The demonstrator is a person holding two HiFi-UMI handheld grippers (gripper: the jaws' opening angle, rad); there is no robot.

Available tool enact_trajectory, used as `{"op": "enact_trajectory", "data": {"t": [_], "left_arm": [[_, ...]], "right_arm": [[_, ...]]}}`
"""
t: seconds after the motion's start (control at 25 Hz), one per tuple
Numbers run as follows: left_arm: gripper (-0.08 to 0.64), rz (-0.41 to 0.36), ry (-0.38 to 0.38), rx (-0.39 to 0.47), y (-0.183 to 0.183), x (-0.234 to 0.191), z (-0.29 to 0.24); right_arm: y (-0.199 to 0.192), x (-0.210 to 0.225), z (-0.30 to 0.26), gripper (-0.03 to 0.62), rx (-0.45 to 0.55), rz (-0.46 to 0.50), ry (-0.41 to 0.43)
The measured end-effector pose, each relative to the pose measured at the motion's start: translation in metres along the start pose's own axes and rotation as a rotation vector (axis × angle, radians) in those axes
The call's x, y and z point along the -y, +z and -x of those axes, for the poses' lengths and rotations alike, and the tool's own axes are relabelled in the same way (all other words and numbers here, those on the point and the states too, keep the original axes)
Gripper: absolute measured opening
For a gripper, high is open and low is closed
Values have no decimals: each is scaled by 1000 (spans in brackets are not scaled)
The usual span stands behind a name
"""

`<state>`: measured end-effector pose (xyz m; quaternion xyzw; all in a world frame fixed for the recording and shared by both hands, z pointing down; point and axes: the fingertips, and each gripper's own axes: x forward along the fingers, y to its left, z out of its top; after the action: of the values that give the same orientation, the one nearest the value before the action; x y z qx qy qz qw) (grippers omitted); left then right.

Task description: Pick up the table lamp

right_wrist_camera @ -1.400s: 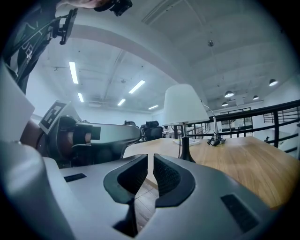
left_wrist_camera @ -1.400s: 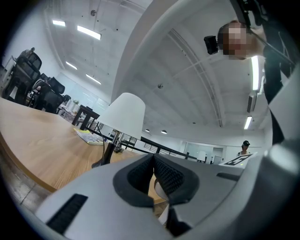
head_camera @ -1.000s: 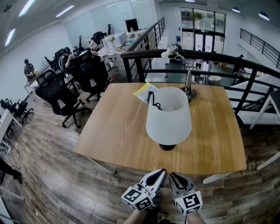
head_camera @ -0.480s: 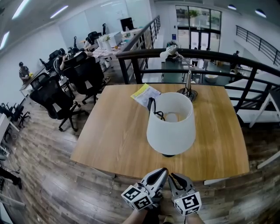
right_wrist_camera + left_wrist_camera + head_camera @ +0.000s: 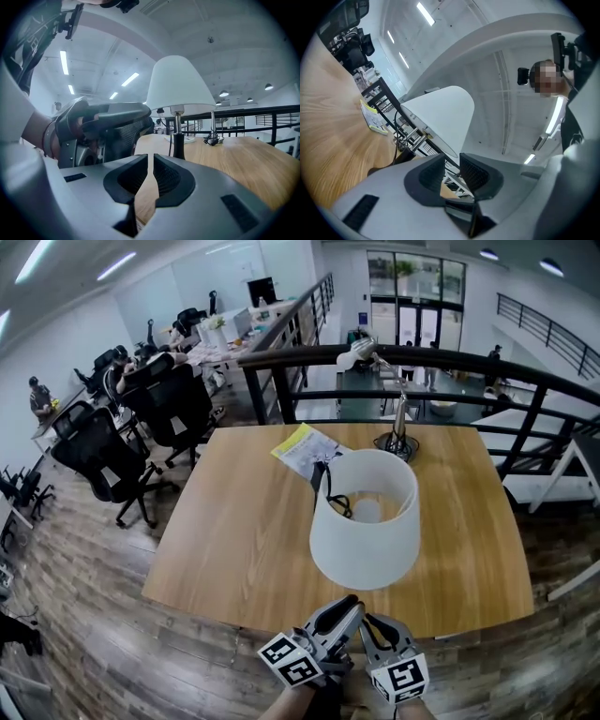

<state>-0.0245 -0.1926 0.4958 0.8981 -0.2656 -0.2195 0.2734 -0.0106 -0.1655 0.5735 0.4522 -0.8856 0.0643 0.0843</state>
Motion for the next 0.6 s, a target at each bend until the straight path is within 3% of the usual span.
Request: {"op": "enact_trajectory", "data": {"t": [0.32, 0.6], "left_arm": [[141, 73, -101, 33, 12, -4, -14], [161, 91, -204, 33, 17, 1, -23]], "right_arm": [[-5, 7, -10, 52, -17, -1, -12], [-8, 15, -17, 52, -29, 2, -33]]}}
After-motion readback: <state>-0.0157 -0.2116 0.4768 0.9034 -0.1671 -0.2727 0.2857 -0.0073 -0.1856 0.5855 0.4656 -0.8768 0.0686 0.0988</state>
